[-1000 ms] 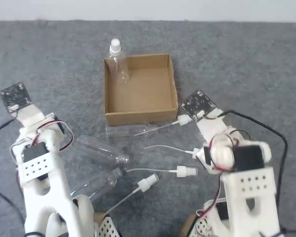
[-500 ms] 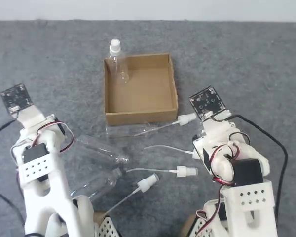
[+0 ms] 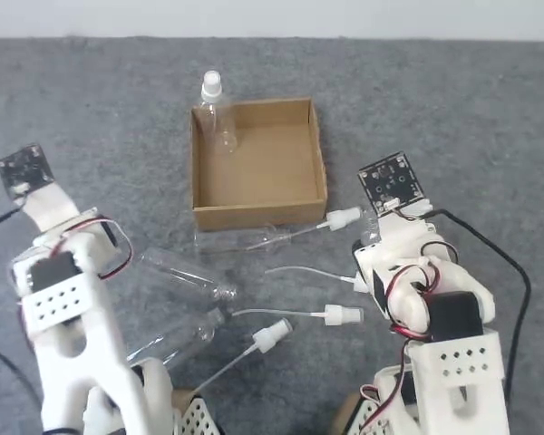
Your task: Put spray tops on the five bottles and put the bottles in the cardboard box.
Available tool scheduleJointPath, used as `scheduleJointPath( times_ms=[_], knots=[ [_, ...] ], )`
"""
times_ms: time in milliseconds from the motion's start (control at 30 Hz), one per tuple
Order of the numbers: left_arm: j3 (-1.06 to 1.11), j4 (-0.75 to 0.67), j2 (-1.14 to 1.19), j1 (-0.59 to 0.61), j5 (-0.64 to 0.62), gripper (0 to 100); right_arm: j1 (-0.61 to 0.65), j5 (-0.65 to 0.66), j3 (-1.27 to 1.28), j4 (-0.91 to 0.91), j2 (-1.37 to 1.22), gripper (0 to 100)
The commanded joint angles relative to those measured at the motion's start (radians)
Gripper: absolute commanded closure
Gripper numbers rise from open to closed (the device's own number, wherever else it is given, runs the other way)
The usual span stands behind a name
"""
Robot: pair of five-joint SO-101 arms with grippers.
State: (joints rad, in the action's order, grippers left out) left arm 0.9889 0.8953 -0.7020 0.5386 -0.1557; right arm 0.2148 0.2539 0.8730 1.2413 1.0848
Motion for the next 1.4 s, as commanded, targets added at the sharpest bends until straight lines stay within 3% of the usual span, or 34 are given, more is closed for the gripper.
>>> scheduleJointPath(
  times_ms=[0, 500, 700, 900, 1367],
  knots=[
    [-0.163, 0.147, -0.046, -0.003, 0.009, 99, 0.004, -0.014, 0.003, -0.027, 0.033, 97.8],
    [-0.394, 0.419, -0.052, -0.005, 0.044, 99, -0.122, -0.015, 0.178, -0.199, 0.035, 97.8],
    [-0.403, 0.474, -0.265, -0.015, 0.080, 99, -0.133, -0.015, 0.229, -0.248, 0.035, 97.8],
    [-0.300, 0.516, -0.459, -0.239, 0.163, 99, -0.133, -0.064, 0.232, -0.245, 0.035, 97.8],
    [-0.208, 0.568, -0.466, -0.666, 0.315, 99, -0.242, -0.121, 0.233, -0.248, 0.035, 97.8]
  ],
)
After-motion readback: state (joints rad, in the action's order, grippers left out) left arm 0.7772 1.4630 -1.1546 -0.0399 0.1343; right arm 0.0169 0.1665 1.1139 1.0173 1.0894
